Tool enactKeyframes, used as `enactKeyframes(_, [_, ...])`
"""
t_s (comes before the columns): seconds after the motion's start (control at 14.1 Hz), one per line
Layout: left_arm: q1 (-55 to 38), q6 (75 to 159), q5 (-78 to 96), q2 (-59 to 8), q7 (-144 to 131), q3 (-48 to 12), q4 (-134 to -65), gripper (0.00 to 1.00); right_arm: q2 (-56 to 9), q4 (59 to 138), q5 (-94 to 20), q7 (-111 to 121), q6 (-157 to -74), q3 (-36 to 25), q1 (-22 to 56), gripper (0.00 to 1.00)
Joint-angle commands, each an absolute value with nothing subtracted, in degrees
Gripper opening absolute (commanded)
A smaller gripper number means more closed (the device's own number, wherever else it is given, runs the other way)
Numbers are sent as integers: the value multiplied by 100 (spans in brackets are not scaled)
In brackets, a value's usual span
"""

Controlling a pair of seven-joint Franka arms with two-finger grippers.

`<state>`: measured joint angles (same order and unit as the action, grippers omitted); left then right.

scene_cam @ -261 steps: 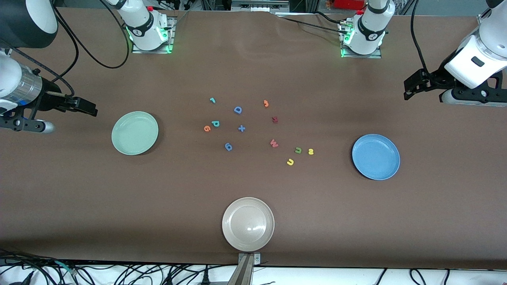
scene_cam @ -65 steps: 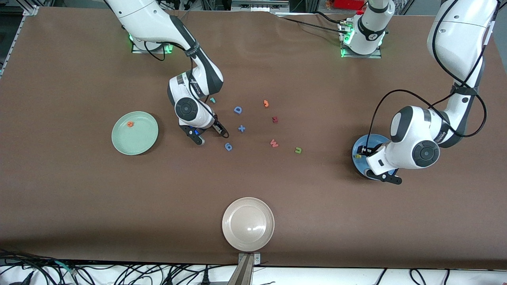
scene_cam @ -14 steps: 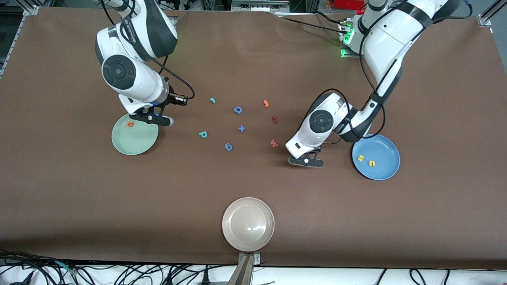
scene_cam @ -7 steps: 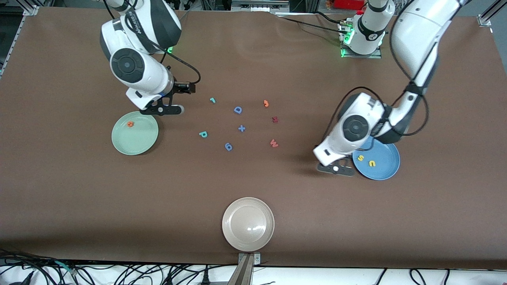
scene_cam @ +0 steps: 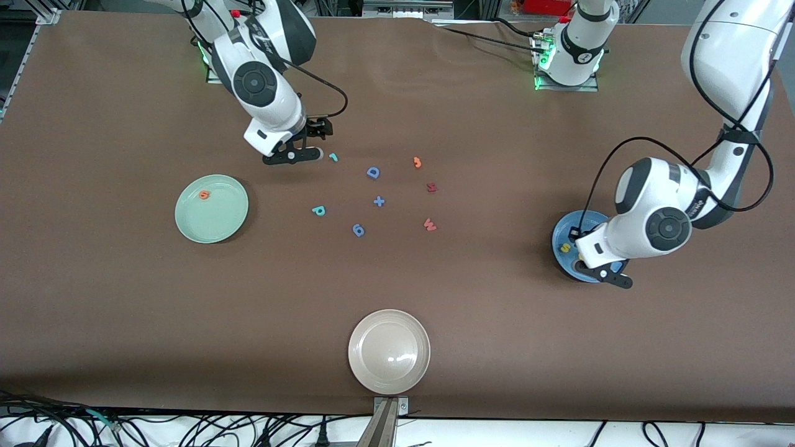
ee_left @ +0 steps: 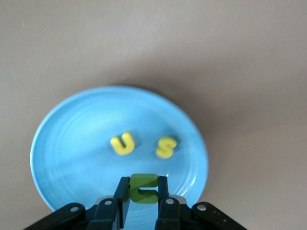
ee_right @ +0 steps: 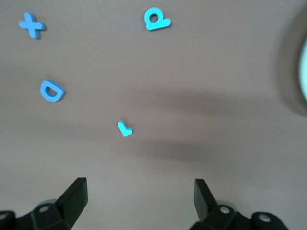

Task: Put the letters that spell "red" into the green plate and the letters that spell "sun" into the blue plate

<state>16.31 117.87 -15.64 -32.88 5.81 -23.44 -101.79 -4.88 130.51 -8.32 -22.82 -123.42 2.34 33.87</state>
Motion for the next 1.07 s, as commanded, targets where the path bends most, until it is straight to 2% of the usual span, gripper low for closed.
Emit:
enactKeyframes(0.0, [1871, 11690, -1441, -3199, 1035, -2435, -10389, 9, -649, 13430, -800, -2364, -12997, 395, 3384, 98])
enactKeyframes(0.07, [1924, 11698, -1433, -3243, 1176, -2435, -10371, 46, -781, 13473, -800, -2425, -13234, 483, 3392, 98])
enactKeyframes(0.14, [1942, 11698, -1433, -3269, 1195, -2435, -10362, 99, -913, 13543, -800, -2565, -13532, 544, 3393, 98])
enactKeyframes(0.43, [1907, 11611, -1433, -3234, 1169, -2558, -10301, 100, -1572, 13711, -791, -2961, -14676, 782, 3427, 98])
enactKeyframes(0.64, [1916, 11497, -1433, -3164, 1081, -2768, -10073, 100, -1775, 13711, -791, -2979, -14932, 791, 3454, 98])
enactKeyframes(0.78, [1916, 11051, -1433, -3007, 1081, -2882, -9697, 100, -1784, 13720, -791, -3067, -14933, 800, 3463, 94])
enactKeyframes(0.99, [1916, 9734, -1433, -2909, 1090, -3172, -8644, 100, -1784, 13720, -791, -3103, -14915, 800, 3516, 81])
